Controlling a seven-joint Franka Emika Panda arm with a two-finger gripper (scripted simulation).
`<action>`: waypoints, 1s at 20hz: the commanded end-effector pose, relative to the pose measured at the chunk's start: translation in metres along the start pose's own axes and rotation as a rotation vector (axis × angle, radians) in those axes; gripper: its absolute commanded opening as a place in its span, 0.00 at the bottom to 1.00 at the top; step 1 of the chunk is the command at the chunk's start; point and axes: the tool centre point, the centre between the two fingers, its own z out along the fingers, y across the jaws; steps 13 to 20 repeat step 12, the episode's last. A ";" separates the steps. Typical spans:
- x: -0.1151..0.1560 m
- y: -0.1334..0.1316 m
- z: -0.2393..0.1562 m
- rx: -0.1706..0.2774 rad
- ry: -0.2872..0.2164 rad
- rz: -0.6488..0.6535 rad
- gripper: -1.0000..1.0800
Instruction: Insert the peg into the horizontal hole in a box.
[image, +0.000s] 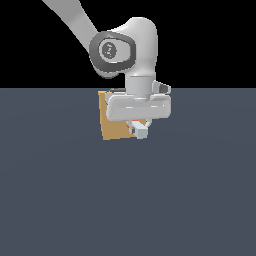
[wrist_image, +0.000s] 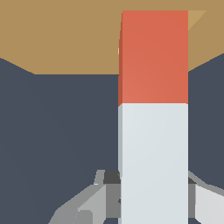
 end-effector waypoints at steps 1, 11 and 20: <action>0.020 0.000 -0.001 -0.002 0.000 -0.001 0.00; 0.040 0.002 -0.001 -0.003 0.000 -0.001 0.00; 0.040 0.002 -0.001 -0.003 0.000 -0.001 0.00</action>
